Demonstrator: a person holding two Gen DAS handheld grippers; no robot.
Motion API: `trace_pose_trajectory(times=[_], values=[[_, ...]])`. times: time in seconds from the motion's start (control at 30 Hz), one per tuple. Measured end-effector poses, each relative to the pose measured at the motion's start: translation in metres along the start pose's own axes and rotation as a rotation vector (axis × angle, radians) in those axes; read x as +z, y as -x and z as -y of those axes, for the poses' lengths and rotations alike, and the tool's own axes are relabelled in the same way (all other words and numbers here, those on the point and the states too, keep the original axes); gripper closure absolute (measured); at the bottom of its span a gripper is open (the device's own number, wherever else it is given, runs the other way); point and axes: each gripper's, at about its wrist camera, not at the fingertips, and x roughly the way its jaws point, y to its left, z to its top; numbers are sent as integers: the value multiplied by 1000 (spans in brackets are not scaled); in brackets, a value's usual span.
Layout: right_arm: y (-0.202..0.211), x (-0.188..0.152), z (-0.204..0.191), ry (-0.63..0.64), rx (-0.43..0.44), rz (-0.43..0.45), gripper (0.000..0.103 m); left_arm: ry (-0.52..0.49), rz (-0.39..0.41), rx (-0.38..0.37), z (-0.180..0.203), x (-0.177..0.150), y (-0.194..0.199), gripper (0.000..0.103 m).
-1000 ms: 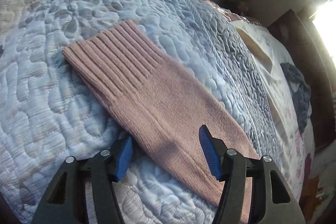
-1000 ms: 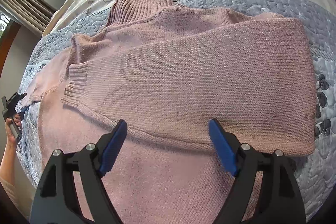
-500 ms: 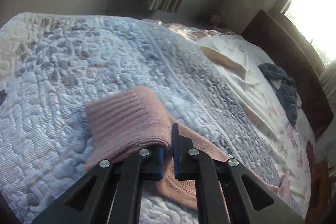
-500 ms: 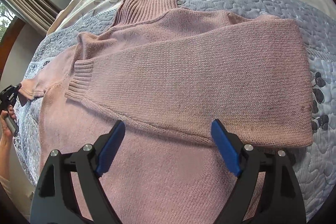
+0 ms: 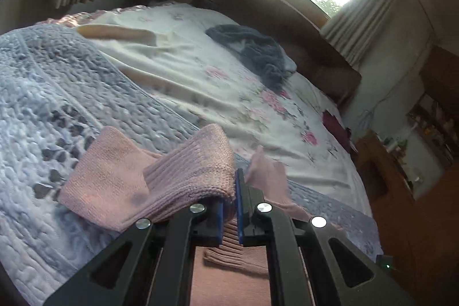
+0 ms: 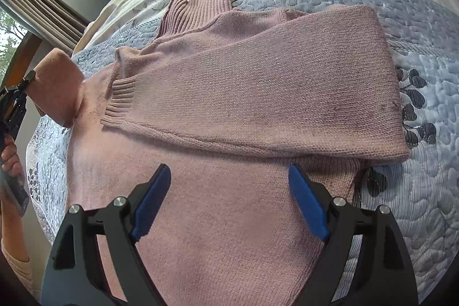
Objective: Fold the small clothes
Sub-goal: 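Fold the held sleeve across the body and open the left gripper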
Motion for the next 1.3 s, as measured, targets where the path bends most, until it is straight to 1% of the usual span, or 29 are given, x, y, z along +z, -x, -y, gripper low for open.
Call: trace_pose_trajectory(times=[0.07, 0.1, 0.17, 0.3, 0.37, 0.4, 0.47, 0.5, 0.57, 0.6, 0.63, 0.67, 0.73, 0.77, 0.8, 0.83, 0.9, 0.97, 1.03, 1.13, 1.2, 1.23, 1.27, 1.3], values=[[0, -1, 3, -8, 5, 2, 19, -7, -52, -14, 16, -17, -22, 97], [-1, -1, 4, -14, 13, -1, 19, -2, -80, -10, 21, -26, -33, 97], [-2, -3, 6, -16, 18, -5, 19, 12, -128, 3, 20, -43, -53, 97], [-6, -3, 5, -2, 10, -15, 19, 3, -210, 52, 8, -75, -82, 96], [-10, -3, 4, 0, 2, -20, 19, 22, -266, 70, -4, -87, -96, 94], [-11, -3, 3, 0, -4, -22, 19, 35, -291, 77, -11, -93, -100, 90], [-13, -1, 0, 0, -17, -25, 19, 59, -332, 69, -20, -102, -101, 90], [-14, 0, -3, -1, -19, -27, 19, 67, -341, 53, -22, -104, -95, 90], [-14, 3, -8, -1, -7, -35, 19, 55, -353, 24, -22, -106, -76, 88], [-14, 4, -12, 1, -1, -40, 19, 35, -355, 23, -22, -105, -64, 85], [-14, 6, -17, 9, 3, -45, 19, 9, -352, 25, -23, -103, -50, 78], [-14, 9, -25, 21, 6, -49, 19, -19, -341, 35, -25, -100, -37, 74], [-15, 14, -40, 47, 12, -50, 19, -78, -281, 83, -31, -85, -11, 68], [-17, 17, -48, 57, 19, -52, 19, -105, -246, 116, -35, -75, -3, 67], [-20, 21, -58, 61, 29, -57, 19, -138, -211, 158, -41, -64, 4, 63], [-24, 25, -67, 59, 29, -66, 19, -163, -185, 211, -46, -53, 5, 62], [-32, 35, -86, 53, 61, -83, 19, -191, -157, 327, -60, -32, 2, 62], [-41, 47, -107, 52, 98, -102, 19, -195, -164, 382, -76, -18, -10, 62], [-54, 58, -125, 38, 120, -134, 19, -200, -193, 438, -89, -15, -24, 62], [-77, 72, -150, 15, 164, -176, 19, -218, -237, 460, -98, -23, -39, 62], [-93, 77, -162, -1, 179, -205, 19, -271, -251, 481, -97, -32, -45, 61], [-101, 78, -167, -9, 189, -222, 23, -299, -256, 488, -96, -36, -47, 60], [-111, 79, -172, -15, 199, -246, 30, -320, -260, 492, -95, -39, -49, 60], [-119, 78, -175, -19, 203, -268, 35, -333, -261, 497, -95, -42, -49, 60]])
